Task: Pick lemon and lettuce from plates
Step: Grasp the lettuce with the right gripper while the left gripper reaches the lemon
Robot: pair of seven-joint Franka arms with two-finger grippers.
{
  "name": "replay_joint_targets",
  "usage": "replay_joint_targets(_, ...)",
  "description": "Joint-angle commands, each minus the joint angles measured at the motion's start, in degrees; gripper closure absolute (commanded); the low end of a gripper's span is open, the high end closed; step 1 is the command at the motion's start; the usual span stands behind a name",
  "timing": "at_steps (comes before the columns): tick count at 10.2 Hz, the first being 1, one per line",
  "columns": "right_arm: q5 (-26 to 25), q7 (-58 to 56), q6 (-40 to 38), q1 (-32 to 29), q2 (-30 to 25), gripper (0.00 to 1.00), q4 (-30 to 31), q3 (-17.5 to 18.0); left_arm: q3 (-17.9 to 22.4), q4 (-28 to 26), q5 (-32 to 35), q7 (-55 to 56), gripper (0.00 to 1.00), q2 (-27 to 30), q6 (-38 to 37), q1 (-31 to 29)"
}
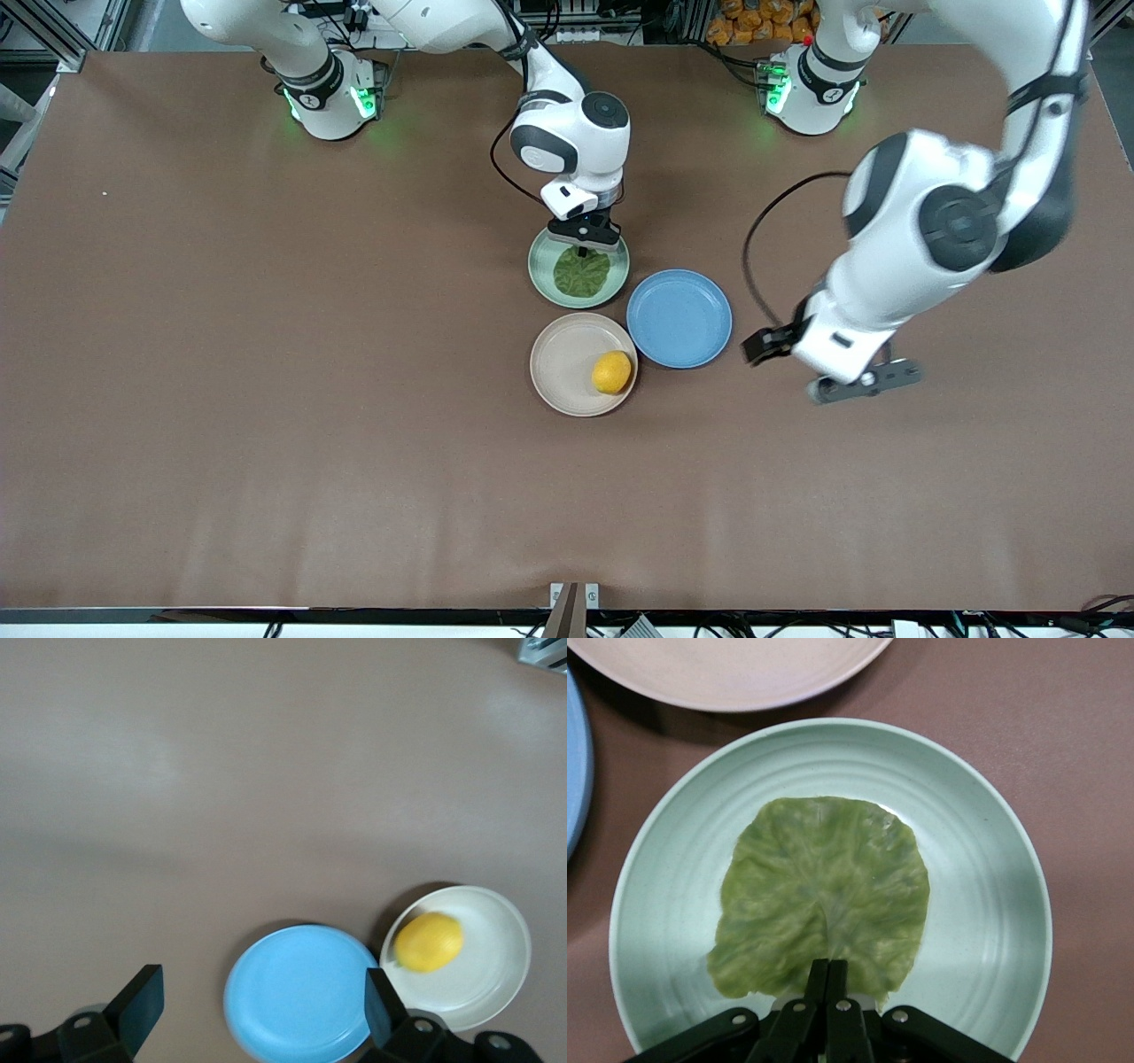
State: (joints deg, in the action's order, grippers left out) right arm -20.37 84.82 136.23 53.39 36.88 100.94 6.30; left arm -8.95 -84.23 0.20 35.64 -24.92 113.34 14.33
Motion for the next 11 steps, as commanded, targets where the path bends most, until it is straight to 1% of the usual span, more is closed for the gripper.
replay_joint_targets(1,-1.26,-1.67,-3.05,-1.27,-0.75,1.0,-1.18,0.47,0.69,1.79,1.12,5.9,0.0,-5.03,7.73,2.88)
replay_joint_targets(2,-0.73,-3.15,-6.03,-1.8,-2.67,1.0,-1.27,0.82,0.69,1.79,1.12,8.54,0.0,-6.88,12.03,3.85)
replay_joint_targets(3,-0.47,-4.04,-8.58,-4.67,-4.78,1.0,-1.27,3.61,0.69,1.79,1.12,11.0,0.0,-8.29,14.95,4.82)
replay_joint_targets(4,-0.29,-5.18,-11.39,-8.71,-6.98,1.0,-1.27,7.64,0.69,1.79,1.12,12.77,0.0,-9.43,16.8,5.18)
replay_joint_targets(5,0.32,-6.76,-14.29,-11.97,-9.17,1.0,-1.36,10.38,0.69,1.79,1.12,14.09,0.0,-10.31,18.48,5.96)
replay_joint_targets(6,3.72,-10.34,-16.32,-13.22,-11.98,1.0,-1.27,10.49,0.69,1.79,1.12,15.41,0.0,-11.71,20.41,6.93)
replay_joint_targets(7,8.63,-16.9,-20.43,-14.79,-15.57,1.0,-1.36,10.14,0.69,1.79,1.29,17.16,0.0,-13.56,21.82,8.85)
replay_joint_targets(8,11.29,-22.01,-25.09,-17.51,-19.09,1.0,-1.36,10.05,0.95,1.79,1.64,17.61,0.0,-14.79,22.01,10.26)
replay_joint_targets(9,12.36,-27.02,-28.96,-20.41,-22.17,1.0,-1.36,10.14,1.04,1.79,1.73,17.62,0.0,-15.76,22.01,11.23)
replay_joint_targets(11,13.33,-37.31,-34.6,-26.9,-24.3,1.0,-1.1,10.23,1.12,1.79,1.82,17.7,0.0,-18.13,22.01,13.25)
